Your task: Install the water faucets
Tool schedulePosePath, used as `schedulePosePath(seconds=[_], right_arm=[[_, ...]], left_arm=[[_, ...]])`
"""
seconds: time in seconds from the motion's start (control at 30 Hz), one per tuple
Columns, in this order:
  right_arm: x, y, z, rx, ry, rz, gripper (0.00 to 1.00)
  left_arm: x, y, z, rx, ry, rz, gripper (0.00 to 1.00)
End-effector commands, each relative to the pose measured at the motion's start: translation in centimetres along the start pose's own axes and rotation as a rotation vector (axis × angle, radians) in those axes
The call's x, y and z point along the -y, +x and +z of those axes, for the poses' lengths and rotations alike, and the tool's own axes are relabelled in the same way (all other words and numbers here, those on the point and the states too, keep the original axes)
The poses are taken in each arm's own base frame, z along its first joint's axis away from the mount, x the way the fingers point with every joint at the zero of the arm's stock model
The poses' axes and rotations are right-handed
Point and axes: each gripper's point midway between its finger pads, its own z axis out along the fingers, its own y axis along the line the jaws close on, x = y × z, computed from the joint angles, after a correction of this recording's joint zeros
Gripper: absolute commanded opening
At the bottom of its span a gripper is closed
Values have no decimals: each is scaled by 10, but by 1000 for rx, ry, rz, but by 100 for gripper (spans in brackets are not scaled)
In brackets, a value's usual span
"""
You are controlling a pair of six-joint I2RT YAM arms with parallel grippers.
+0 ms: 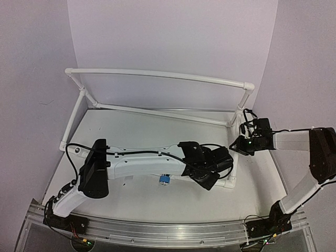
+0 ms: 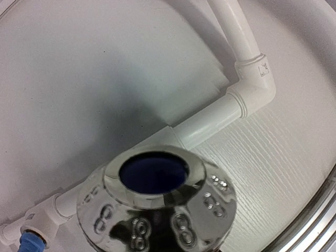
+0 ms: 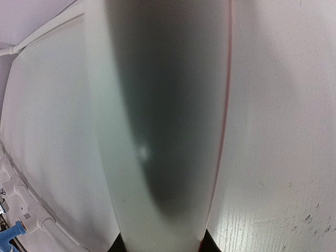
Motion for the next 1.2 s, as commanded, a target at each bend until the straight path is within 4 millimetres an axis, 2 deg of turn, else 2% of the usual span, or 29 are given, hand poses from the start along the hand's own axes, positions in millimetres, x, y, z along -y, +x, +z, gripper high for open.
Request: schedulePosePath(seconds=[0.0,0.2,0.37,0.63,0.83,1.0,1.07,1.1,1.17], right_arm=[[-74,40,2,-182,-295,-12,0],[-76,39,1,-179,-302,-23,0],[-75,40,1,-180,-303,-23,0],[-73,41,5,-189,-293,-13,0],[-71,42,7,-191,-286,-9,0],[-72,40,6,-186,-287,-14,0],[-74,37,5,-180,-294,-21,10],[-76,34,3,-173,-299,-28,22],[-80,28,0,-157,-308,-36,55]], left_arm=[[33,87,62,-290,184,235,0],[30,97,58,-321,206,392,0],[31,92,53,-328,211,497,0],[46,90,45,-297,164,651,0],[35,77,34,-253,67,658,0],[29,50,5,-150,35,588,0],[28,38,-9,-99,35,560,0],[30,29,-18,-62,45,549,0],[32,19,-30,-12,64,533,0]])
